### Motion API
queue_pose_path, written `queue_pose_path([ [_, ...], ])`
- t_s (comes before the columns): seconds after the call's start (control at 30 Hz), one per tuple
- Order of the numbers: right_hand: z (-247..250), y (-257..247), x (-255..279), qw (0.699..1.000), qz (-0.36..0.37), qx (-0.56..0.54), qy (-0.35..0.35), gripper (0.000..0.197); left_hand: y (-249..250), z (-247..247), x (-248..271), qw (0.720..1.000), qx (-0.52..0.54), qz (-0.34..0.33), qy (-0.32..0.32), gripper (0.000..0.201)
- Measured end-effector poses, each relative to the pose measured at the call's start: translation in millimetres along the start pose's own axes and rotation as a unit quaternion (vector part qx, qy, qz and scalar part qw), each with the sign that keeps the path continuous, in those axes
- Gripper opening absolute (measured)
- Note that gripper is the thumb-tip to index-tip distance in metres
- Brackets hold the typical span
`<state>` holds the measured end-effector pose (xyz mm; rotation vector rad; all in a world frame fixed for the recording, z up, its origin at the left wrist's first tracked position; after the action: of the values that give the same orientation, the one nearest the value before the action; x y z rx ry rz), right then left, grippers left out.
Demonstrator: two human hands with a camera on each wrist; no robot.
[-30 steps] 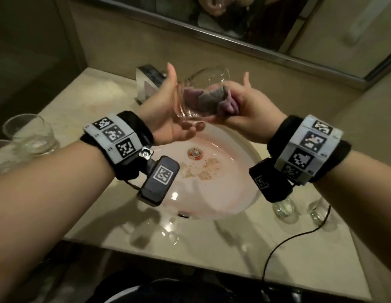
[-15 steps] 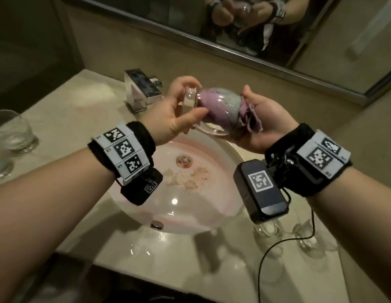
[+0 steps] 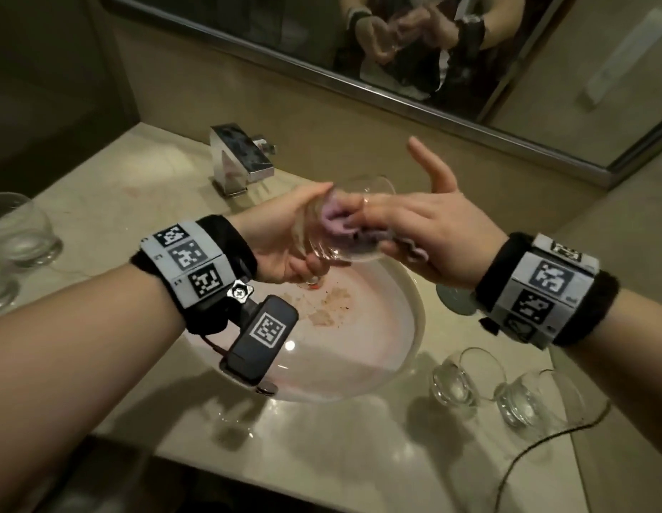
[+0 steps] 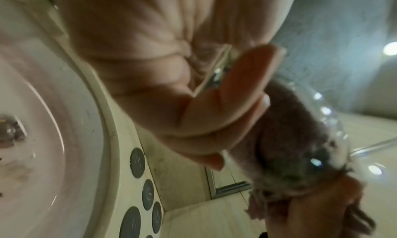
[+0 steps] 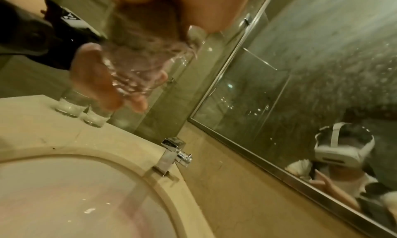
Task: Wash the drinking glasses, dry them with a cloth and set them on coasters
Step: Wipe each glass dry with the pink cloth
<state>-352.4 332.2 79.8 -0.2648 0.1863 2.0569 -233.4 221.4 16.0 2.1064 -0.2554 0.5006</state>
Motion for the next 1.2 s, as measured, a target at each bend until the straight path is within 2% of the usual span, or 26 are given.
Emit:
queue_pose_path([
  [0.07,3.3,0.3,-1.6,0.997,0.021,0.002,-0.072,0.037,-2.1,-2.6,3.0,0.999,-0.023,0.038,-0.015,0.058],
  [0.2,1.1,-4.0,2.6,0.975,0.085,0.051,-0.199,0.047,-3.5,-0.7,4.5,0.995,-0.063,0.071,-0.015,0.056],
  [0.27,1.9,-4.3,1.8,0.963,0.115,0.086,-0.226,0.047,-4.0,-0.2,4.1,0.995,-0.064,0.079,-0.014,0.058],
  [0.4,10.3,-6.9,-12.5,0.945,0.183,0.142,-0.230,0.040,-9.9,-1.1,2.1,0.994,-0.058,0.097,-0.009,0.059],
  [0.5,-1.2,-8.0,-15.1,0.920,0.227,0.202,-0.249,0.046,-20.9,-0.9,-1.1,0.992,-0.049,0.118,0.003,0.062],
  [0.57,-10.6,-6.0,-11.7,0.924,0.196,0.209,-0.252,0.046,-23.7,-0.3,-2.5,0.993,-0.039,0.113,0.009,0.063],
  [0.63,-12.7,-6.3,-11.5,0.948,0.122,0.170,-0.241,0.047,-20.9,3.2,-3.1,0.995,-0.031,0.091,0.034,0.060],
  [0.7,-13.4,-6.9,-15.1,0.957,0.022,0.122,-0.263,0.050,-14.8,4.4,-3.0,0.996,-0.037,0.055,0.060,0.057],
  [0.77,-16.4,-3.5,-12.8,0.933,-0.121,0.021,-0.338,0.056,-11.0,4.6,-4.6,0.995,-0.055,0.008,0.085,0.050],
  [0.8,-15.4,-2.1,-10.5,0.909,-0.204,-0.065,-0.357,0.049,-9.8,4.2,-6.2,0.993,-0.067,-0.014,0.097,0.050],
  [0.83,-13.0,0.1,-9.7,0.882,-0.288,-0.162,-0.336,0.038,-8.7,3.6,-7.9,0.990,-0.077,-0.038,0.108,0.051],
  [0.9,-10.5,6.9,-3.1,0.806,-0.433,-0.325,-0.240,0.029,-5.8,4.9,-11.9,0.982,-0.086,-0.090,0.141,0.052],
  [0.97,-11.3,8.9,3.2,0.719,-0.503,-0.458,-0.140,0.031,-1.2,3.6,-15.6,0.969,-0.084,-0.147,0.178,0.059],
  [1.0,-12.0,8.4,5.2,0.679,-0.517,-0.513,-0.095,0.032,0.8,3.2,-15.9,0.961,-0.084,-0.179,0.196,0.062],
  [1.07,-16.7,8.6,4.3,0.602,-0.526,-0.600,-0.009,0.040,5.1,0.1,-14.7,0.938,-0.100,-0.252,0.217,0.047],
  [1.13,-21.5,8.0,1.1,0.511,-0.512,-0.686,0.085,0.051,9.0,-2.7,-9.8,0.909,-0.152,-0.325,0.212,0.033],
  [1.2,-26.2,5.5,0.6,0.420,-0.483,-0.752,0.160,0.068,12.1,-3.9,-2.8,0.877,-0.219,-0.382,0.195,0.035],
])
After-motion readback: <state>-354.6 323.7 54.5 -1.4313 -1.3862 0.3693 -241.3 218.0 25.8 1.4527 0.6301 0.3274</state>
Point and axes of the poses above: each hand's wrist, its own x-axis away from the middle knuckle, its own z-axis out of the back of the hand, y = z × x, the point moved 3 cm from there along -x, towards the middle knuckle, and after that the axes turned 3 degrees about -x, right-handed, at the moved point
